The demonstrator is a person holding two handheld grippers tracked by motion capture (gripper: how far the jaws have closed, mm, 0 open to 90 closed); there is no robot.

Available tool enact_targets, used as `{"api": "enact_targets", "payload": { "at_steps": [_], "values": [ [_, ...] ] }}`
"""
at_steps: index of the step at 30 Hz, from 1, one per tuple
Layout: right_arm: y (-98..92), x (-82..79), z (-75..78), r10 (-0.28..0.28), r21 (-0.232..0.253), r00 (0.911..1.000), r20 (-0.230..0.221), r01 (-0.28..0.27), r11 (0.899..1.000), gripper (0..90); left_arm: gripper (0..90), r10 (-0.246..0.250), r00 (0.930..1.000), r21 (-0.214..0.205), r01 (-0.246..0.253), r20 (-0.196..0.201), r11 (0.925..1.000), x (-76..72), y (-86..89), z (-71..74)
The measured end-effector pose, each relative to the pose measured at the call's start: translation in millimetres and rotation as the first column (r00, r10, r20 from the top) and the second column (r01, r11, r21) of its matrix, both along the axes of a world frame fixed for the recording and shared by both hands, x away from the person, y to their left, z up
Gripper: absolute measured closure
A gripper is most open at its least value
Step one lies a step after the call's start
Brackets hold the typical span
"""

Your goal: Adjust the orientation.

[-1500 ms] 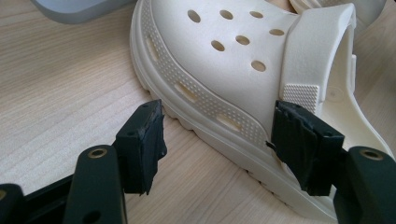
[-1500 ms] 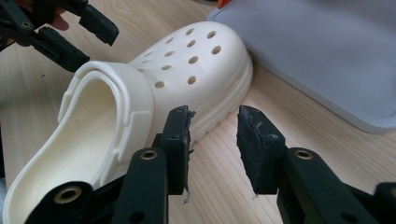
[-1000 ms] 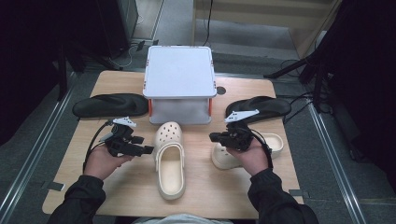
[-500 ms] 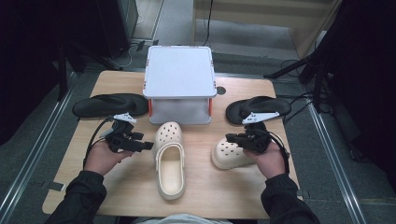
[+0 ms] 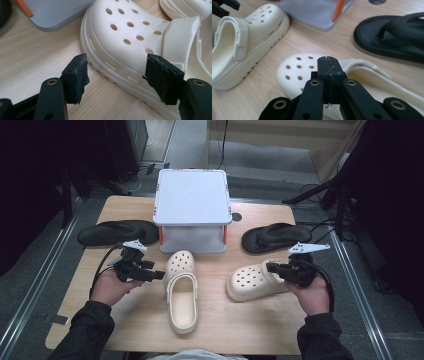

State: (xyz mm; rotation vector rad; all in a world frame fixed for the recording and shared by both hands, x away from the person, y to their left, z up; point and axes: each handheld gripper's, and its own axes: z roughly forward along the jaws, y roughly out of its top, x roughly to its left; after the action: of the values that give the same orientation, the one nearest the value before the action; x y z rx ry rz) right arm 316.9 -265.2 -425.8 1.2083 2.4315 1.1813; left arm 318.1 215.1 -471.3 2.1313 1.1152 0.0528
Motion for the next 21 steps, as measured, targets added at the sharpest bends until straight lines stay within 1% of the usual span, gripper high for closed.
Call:
{"api": "enact_targets", "payload": {
  "at_steps": [1, 4, 5, 8, 9, 10, 11, 12, 13, 14, 15, 16, 17, 19, 21],
  "values": [
    [-2.7, -0.3, -0.8, -0.008, 0.003, 0.9999, -0.008, 0.008, 1.000, 90.0, 34.9, -0.001, 1.0000, -0.005, 0.001, 0.003, 1.0000, 0.0, 0.1, 0.9],
    [-7.0, -0.7, -2.4, -0.024, 0.006, 0.9997, -0.009, 0.024, 1.000, 90.0, 35.2, -0.004, 0.9999, -0.007, 0.004, 0.012, 1.0000, 0.0, 0.1, 2.7],
    [-10.9, -1.4, -4.6, -0.042, 0.001, 0.9991, -0.006, 0.042, 0.999, 90.0, 35.2, -0.004, 1.0000, -0.008, 0.004, 0.005, 1.0000, 0.9, 0.3, 1.9],
    [-14.9, -0.9, -8.7, -0.055, -0.030, 0.9985, -0.006, 0.055, 0.998, 90.0, 35.2, -0.004, 1.0000, -0.011, 0.004, -0.002, 0.9999, 2.0, 0.3, 1.0],
    [-16.7, -1.0, -9.9, -0.063, -0.032, 0.9979, -0.011, 0.063, 0.997, 90.0, 35.2, -0.005, 1.0000, -0.014, 0.005, -0.002, 0.9999, 3.4, 0.3, 0.7],
    [-19.0, -0.7, -11.3, -0.067, -0.033, 0.9977, -0.012, 0.067, 0.997, 90.0, 35.4, -0.005, 0.9999, -0.009, 0.005, -0.014, 0.9999, 4.1, -0.3, 1.5],
    [-20.9, -1.0, -12.6, -0.078, -0.037, 0.9968, -0.016, 0.078, 0.996, 90.0, 36.4, -0.003, 0.9999, -0.009, 0.002, -0.015, 1.0000, 4.6, -1.2, 2.1],
    [-20.9, -1.0, -12.6, -0.078, -0.037, 0.9968, -0.016, 0.078, 0.996, 90.0, 37.0, -0.003, 0.9999, -0.009, 0.002, -0.015, 1.0000, 4.6, -1.2, 2.1],
    [-25.1, -0.5, -15.6, -0.094, -0.046, 0.9953, -0.025, 0.093, 0.995, 90.0, 37.2, -0.016, 0.9998, -0.004, 0.016, -0.015, 0.9999, 6.3, -0.8, 3.2],
    [-26.6, 0.0, -17.5, -0.102, -0.052, 0.9946, -0.022, 0.101, 0.994, 90.0, 37.4, -0.009, 0.9998, -0.006, 0.008, -0.017, 0.9999, 6.8, -1.4, 2.9],
    [-27.8, 0.9, -19.9, -0.106, -0.054, 0.9940, -0.024, 0.105, 0.993, 90.0, 37.4, -0.012, 0.9998, 0.000, 0.012, -0.018, 0.9999, 7.6, -1.5, 2.4],
    [-27.8, 0.9, -19.9, -0.106, -0.054, 0.9940, -0.024, 0.105, 0.993, 90.0, 37.5, -0.012, 0.9998, 0.000, 0.012, -0.018, 0.9999, 7.6, -1.5, 2.4],
    [-28.0, 3.0, -25.9, -0.120, -0.056, 0.9919, -0.041, 0.118, 0.991, 90.0, 37.7, -0.015, 0.9998, 0.010, 0.016, -0.012, 0.9998, 8.9, -2.2, 0.7],
    [-24.0, 4.9, -32.0, -0.115, -0.093, 0.9919, -0.055, 0.109, 0.990, 90.0, 37.5, -0.017, 0.9997, 0.015, 0.018, -0.015, 0.9997, 11.1, -3.1, -0.8],
    [-18.6, 6.3, -36.5, -0.105, -0.112, 0.9920, -0.070, 0.097, 0.989, 90.0, 37.1, -0.016, 0.9997, 0.004, 0.016, -0.020, 0.9999, 13.4, -2.8, -1.2]
  ]
}}
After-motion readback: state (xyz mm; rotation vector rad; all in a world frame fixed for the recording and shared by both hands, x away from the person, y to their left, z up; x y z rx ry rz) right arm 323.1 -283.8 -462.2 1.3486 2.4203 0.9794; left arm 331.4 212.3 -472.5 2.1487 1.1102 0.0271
